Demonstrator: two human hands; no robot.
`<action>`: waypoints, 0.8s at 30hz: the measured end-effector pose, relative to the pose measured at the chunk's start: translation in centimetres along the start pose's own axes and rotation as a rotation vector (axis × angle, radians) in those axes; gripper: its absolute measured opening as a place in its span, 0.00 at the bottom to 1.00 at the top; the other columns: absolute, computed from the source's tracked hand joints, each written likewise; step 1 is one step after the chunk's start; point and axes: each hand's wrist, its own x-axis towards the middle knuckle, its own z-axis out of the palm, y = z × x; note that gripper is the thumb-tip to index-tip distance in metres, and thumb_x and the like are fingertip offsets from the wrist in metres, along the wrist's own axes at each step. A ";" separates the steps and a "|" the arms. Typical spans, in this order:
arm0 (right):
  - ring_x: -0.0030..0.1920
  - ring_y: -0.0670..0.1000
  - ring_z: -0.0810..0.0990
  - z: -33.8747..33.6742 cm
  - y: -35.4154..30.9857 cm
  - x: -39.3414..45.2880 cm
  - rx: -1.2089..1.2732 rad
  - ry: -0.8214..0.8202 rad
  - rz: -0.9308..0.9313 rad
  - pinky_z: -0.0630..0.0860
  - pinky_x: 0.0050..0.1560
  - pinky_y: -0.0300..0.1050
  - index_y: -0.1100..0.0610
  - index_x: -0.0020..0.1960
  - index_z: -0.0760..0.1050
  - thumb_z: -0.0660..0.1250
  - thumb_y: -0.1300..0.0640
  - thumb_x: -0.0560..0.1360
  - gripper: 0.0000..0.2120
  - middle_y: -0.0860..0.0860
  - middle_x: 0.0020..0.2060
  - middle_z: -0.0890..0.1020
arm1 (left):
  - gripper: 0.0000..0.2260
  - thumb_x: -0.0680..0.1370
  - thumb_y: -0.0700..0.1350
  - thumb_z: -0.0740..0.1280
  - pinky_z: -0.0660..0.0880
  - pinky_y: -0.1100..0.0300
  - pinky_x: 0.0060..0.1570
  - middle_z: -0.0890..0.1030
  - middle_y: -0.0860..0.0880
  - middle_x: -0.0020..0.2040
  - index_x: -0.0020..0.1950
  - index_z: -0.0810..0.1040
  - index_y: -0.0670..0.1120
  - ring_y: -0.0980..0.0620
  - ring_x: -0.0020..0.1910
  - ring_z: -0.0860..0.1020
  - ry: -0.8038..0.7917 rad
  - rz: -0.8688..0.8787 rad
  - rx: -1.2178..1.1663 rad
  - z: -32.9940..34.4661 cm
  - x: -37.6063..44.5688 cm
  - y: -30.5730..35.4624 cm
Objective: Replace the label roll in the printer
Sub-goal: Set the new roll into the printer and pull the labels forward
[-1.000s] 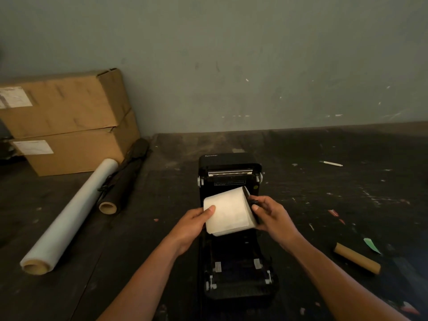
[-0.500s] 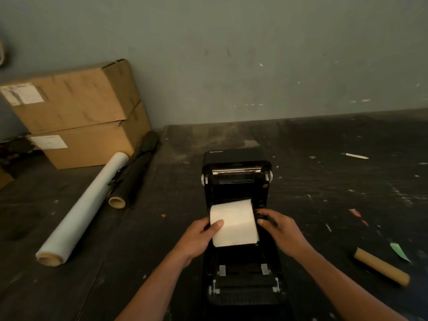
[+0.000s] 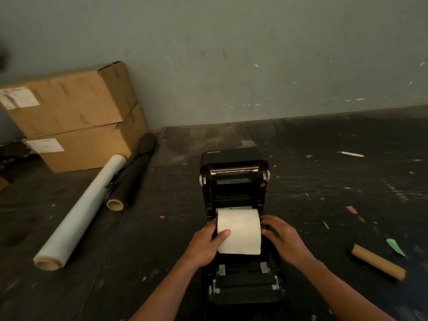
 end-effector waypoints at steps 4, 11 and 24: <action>0.63 0.44 0.73 -0.1 -0.5 0.1 -0.015 0.008 -0.010 0.68 0.62 0.35 0.54 0.64 0.73 0.64 0.59 0.76 0.16 0.49 0.62 0.76 | 0.23 0.81 0.53 0.59 0.68 0.60 0.64 0.72 0.51 0.70 0.75 0.63 0.51 0.52 0.68 0.71 0.017 0.032 0.052 0.4 0.0 -0.3; 0.59 0.41 0.73 -0.7 -0.9 0.4 -0.051 -0.035 -0.018 0.70 0.59 0.35 0.53 0.63 0.73 0.63 0.59 0.77 0.14 0.48 0.60 0.77 | 0.21 0.80 0.57 0.58 0.56 0.40 0.72 0.73 0.53 0.69 0.72 0.66 0.53 0.52 0.69 0.70 0.127 0.013 0.158 1.4 -0.1 -1.6; 0.61 0.45 0.75 1.0 -1.4 -0.7 -0.078 0.040 0.068 0.69 0.61 0.35 0.53 0.63 0.74 0.66 0.63 0.75 0.17 0.49 0.60 0.78 | 0.25 0.80 0.58 0.57 0.46 0.38 0.74 0.61 0.51 0.77 0.76 0.61 0.52 0.49 0.78 0.53 0.182 -0.080 0.315 2.0 -0.4 -1.0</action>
